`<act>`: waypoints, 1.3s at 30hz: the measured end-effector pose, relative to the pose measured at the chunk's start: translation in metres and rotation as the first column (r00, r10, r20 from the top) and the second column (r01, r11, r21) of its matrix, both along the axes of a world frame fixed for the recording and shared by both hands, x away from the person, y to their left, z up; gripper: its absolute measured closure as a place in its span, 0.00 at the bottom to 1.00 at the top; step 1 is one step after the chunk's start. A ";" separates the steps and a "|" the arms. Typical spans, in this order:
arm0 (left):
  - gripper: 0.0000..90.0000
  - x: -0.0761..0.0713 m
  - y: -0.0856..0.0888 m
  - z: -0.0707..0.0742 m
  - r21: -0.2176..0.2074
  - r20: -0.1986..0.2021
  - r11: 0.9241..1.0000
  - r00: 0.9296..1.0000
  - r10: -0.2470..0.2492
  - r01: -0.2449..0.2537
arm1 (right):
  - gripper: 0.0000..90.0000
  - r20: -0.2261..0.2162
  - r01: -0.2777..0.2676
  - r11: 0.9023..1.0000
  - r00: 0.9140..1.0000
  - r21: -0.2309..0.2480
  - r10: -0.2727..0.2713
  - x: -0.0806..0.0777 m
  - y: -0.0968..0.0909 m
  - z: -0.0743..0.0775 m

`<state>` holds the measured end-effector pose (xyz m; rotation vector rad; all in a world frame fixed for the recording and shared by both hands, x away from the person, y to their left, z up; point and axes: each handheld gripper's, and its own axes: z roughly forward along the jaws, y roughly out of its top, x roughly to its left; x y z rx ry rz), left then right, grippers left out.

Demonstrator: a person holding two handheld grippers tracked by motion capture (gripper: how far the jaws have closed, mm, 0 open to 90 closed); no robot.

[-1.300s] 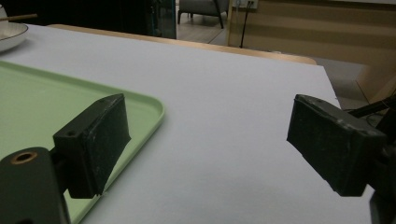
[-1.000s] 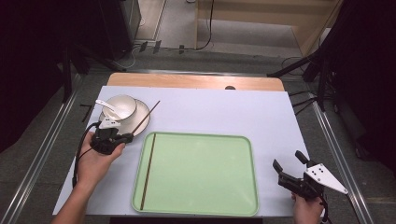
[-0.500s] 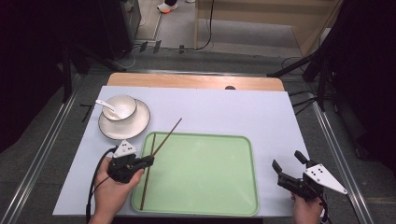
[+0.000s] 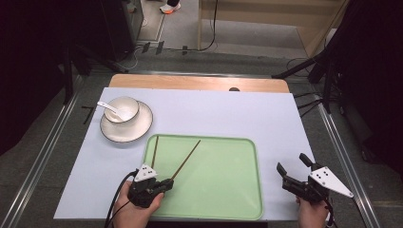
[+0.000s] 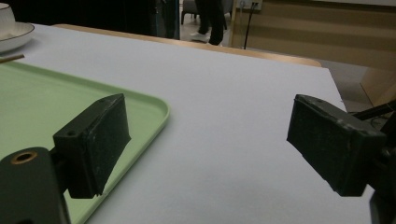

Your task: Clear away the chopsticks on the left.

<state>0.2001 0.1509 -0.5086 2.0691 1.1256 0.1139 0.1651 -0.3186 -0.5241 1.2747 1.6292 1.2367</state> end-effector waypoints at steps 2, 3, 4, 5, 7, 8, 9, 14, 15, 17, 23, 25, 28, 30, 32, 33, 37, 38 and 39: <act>0.94 -0.002 -0.002 -0.004 0.009 -0.008 1.000 1.000 0.010 -0.009 | 0.14 -0.001 -0.001 1.000 1.000 0.000 0.001 0.000 0.000 0.000; 0.94 -0.004 -0.002 -0.008 0.013 -0.019 1.000 1.000 0.018 -0.018 | 0.14 0.000 -0.001 1.000 1.000 -0.002 0.001 0.000 0.000 0.000; 0.94 -0.004 -0.002 -0.008 0.013 -0.019 1.000 1.000 0.018 -0.018 | 0.14 0.000 0.000 1.000 1.000 0.002 0.000 -0.001 0.000 0.000; 0.94 -0.005 -0.002 -0.012 0.029 -0.026 0.999 0.999 0.021 -0.020 | 0.14 -0.001 0.001 1.000 1.000 0.003 -0.001 -0.001 0.000 0.000; 0.94 -0.006 -0.002 -0.013 0.017 -0.028 0.999 0.999 0.029 -0.028 | 0.14 0.001 0.002 1.000 1.000 0.002 -0.002 -0.001 -0.001 0.000; 0.94 -0.006 -0.002 -0.013 0.018 -0.026 0.999 0.999 0.033 -0.032 | 0.14 0.001 0.003 1.000 1.000 0.003 -0.003 -0.001 -0.001 0.000; 0.93 -0.006 -0.002 -0.013 0.018 -0.026 0.999 0.999 0.033 -0.032 | 0.14 0.000 0.002 1.000 1.000 0.001 -0.002 0.000 -0.001 0.000; 0.92 -0.004 -0.001 -0.014 -0.011 -0.049 1.000 0.999 0.022 -0.023 | 0.14 0.000 -0.001 1.000 1.000 -0.002 0.001 0.000 0.000 0.000; 0.91 -0.004 0.000 -0.014 -0.020 -0.052 1.000 0.998 0.020 -0.021 | 0.14 0.000 -0.001 1.000 1.000 -0.002 0.001 0.000 0.000 0.000; 0.88 -0.005 -0.001 -0.014 -0.025 -0.051 1.000 0.999 0.016 -0.017 | 0.14 -0.001 0.000 1.000 1.000 -0.003 0.000 0.000 0.000 0.000; 0.77 -0.001 -0.003 -0.006 -0.033 -0.013 0.999 1.000 0.024 -0.025 | 0.14 0.003 0.004 1.000 1.000 -0.001 -0.004 -0.001 0.000 0.001; 0.81 0.008 -0.011 0.006 -0.016 0.035 1.000 0.999 0.011 -0.010 | 0.14 0.001 0.003 1.000 1.000 0.002 -0.003 -0.001 -0.002 0.000; 0.92 0.017 -0.022 0.012 0.010 0.072 1.000 0.997 -0.016 0.015 | 0.14 0.003 0.002 1.000 1.000 0.000 -0.002 0.000 -0.002 0.000; 0.98 0.029 -0.035 0.013 0.014 0.080 0.999 0.996 -0.040 0.039 | 0.14 0.000 0.000 1.000 1.000 0.001 0.000 0.000 -0.002 0.000; 1.00 0.042 -0.049 0.009 0.010 0.077 0.997 0.994 -0.073 0.072 | 0.14 -0.003 -0.001 1.000 1.000 0.005 0.001 0.000 -0.002 0.000; 1.00 0.051 -0.060 0.005 0.015 0.068 0.996 0.994 -0.087 0.086 | 0.14 -0.002 -0.001 1.000 1.000 0.005 0.001 0.000 -0.002 0.000; 1.00 0.066 -0.084 -0.002 0.033 0.050 0.991 0.990 -0.133 0.131 | 0.14 -0.004 0.001 1.000 1.000 0.011 -0.001 -0.001 -0.003 -0.001; 1.00 0.066 -0.084 -0.002 0.033 0.050 0.991 0.990 -0.133 0.131 | 0.14 -0.004 -0.001 1.000 1.000 0.010 0.001 -0.001 -0.003 -0.001; 1.00 0.069 -0.091 -0.003 0.042 0.039 0.988 0.988 -0.148 0.146 | 0.14 -0.004 -0.001 1.000 1.000 0.010 0.001 -0.001 -0.003 -0.001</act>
